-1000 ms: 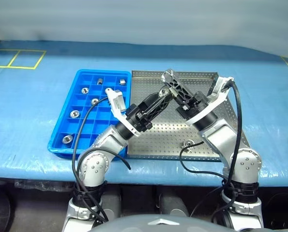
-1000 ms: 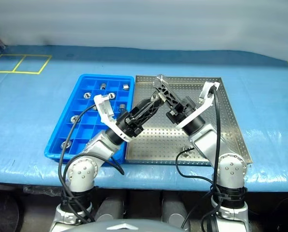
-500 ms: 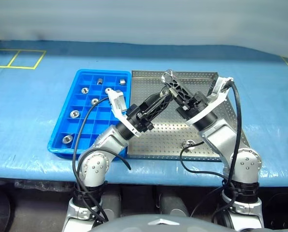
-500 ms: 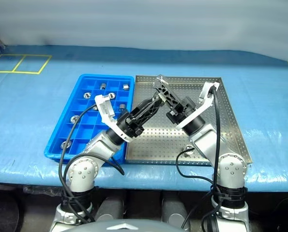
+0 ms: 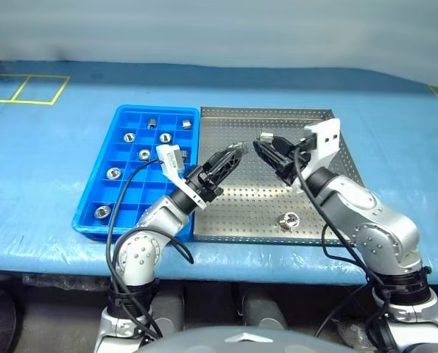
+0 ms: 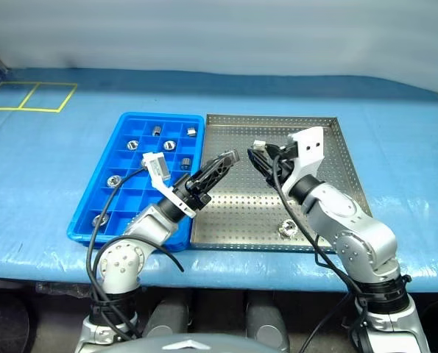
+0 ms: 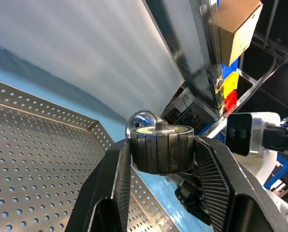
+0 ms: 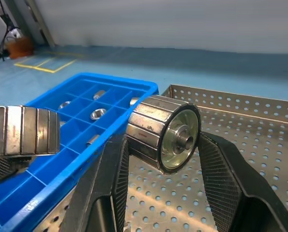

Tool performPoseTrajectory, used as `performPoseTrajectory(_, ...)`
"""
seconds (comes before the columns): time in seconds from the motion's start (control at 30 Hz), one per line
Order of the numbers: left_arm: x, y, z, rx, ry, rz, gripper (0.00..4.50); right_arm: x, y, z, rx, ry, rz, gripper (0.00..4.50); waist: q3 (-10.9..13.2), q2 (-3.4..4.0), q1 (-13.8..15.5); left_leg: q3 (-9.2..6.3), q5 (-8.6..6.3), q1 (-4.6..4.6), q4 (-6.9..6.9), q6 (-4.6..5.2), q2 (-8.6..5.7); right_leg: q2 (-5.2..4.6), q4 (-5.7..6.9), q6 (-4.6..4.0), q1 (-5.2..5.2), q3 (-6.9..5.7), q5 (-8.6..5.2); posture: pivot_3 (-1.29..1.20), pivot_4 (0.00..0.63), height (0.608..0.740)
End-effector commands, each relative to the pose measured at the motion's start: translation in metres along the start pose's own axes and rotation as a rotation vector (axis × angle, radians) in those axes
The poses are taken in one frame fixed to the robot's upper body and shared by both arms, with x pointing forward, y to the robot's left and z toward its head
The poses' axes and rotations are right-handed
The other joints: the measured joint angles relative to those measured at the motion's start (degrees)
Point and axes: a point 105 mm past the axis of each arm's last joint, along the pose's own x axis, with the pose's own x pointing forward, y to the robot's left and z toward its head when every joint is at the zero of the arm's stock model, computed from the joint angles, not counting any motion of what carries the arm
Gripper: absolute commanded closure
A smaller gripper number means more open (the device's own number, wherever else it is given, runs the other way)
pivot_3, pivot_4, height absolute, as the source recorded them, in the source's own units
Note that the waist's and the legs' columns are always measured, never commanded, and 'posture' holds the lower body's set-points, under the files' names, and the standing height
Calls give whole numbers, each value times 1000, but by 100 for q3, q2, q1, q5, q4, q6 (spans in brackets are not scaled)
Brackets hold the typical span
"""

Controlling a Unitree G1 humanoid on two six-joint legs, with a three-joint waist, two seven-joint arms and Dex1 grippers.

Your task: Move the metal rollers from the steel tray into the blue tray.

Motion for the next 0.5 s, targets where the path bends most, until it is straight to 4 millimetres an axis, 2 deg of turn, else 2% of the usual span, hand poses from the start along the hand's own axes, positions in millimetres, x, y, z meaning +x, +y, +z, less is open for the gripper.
performPoseTrajectory(0.03,-5,-15,10,86,-17,-34,2779,0,5,9,-44,-49,23,2689,0,0,1,-1,0,0,-1,0,0,0,1,0,0,0,0,116,150,740)
performPoseTrajectory(0.17,-19,-9,17,198,1,50,2779,-7,20,10,-53,-48,153,2689,0,0,5,-1,0,1,-1,0,1,0,3,0,-1,0,0,139,150,740)
performPoseTrajectory(0.3,-38,-6,30,347,10,143,2779,-21,43,10,-154,-34,353,2689,1,-2,36,0,0,2,0,0,1,-1,3,0,1,0,0,175,150,740)
performPoseTrajectory(0.5,-58,5,47,535,37,325,2779,-19,45,3,-210,-12,412,2689,1,-2,148,0,0,9,1,0,2,0,7,0,3,-1,0,227,150,740)
